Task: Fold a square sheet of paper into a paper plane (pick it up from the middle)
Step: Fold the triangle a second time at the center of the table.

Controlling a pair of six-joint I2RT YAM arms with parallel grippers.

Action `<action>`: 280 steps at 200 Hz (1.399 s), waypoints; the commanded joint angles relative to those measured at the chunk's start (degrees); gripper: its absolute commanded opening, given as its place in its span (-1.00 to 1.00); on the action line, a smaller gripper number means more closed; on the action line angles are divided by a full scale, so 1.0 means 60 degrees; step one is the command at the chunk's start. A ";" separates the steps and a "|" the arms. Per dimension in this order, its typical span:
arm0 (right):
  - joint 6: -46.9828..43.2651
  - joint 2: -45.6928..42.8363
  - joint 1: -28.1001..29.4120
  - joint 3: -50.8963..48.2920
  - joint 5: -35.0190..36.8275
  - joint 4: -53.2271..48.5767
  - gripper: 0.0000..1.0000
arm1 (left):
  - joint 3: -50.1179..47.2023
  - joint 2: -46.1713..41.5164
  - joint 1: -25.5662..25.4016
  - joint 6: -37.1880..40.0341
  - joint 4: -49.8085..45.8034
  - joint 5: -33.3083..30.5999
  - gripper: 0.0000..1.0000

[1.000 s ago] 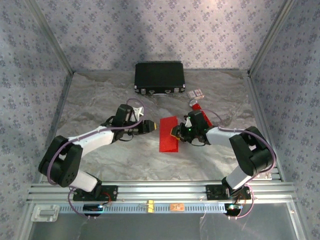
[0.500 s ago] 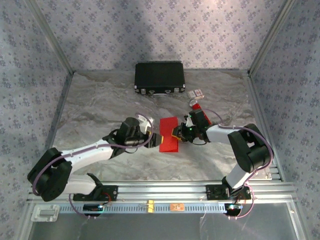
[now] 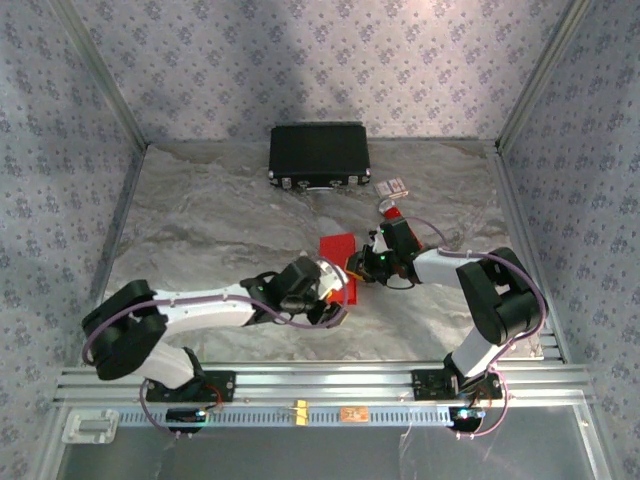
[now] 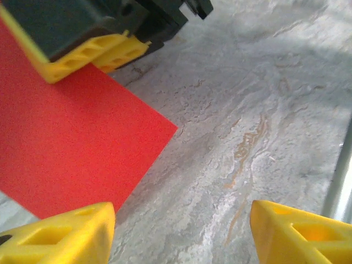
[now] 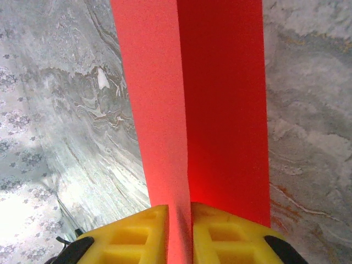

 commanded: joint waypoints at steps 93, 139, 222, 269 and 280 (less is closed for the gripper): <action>0.0186 -0.0064 -0.0068 0.0182 -0.0292 -0.0087 -0.73 | 0.1601 0.1779 -0.1538 0.1691 -0.1272 -0.4283 0.46; 0.0247 -0.0081 -0.0069 0.0150 -0.0262 -0.0079 -0.73 | 0.1767 0.2086 -0.1536 0.1831 -0.1067 -0.4666 0.39; 0.0242 -0.0117 -0.0077 0.0162 -0.0278 -0.0150 -0.71 | 0.1561 0.2246 -0.1539 0.1935 -0.0571 -0.4771 -0.11; 0.0256 -0.0095 -0.0083 0.0161 -0.0277 -0.0145 -0.71 | 0.1669 0.2406 -0.1539 0.2099 -0.0478 -0.4840 -0.05; 0.0263 -0.0102 -0.0086 0.0165 -0.0277 -0.0145 -0.71 | 0.1718 0.2449 -0.1531 0.2113 -0.0494 -0.4872 -0.08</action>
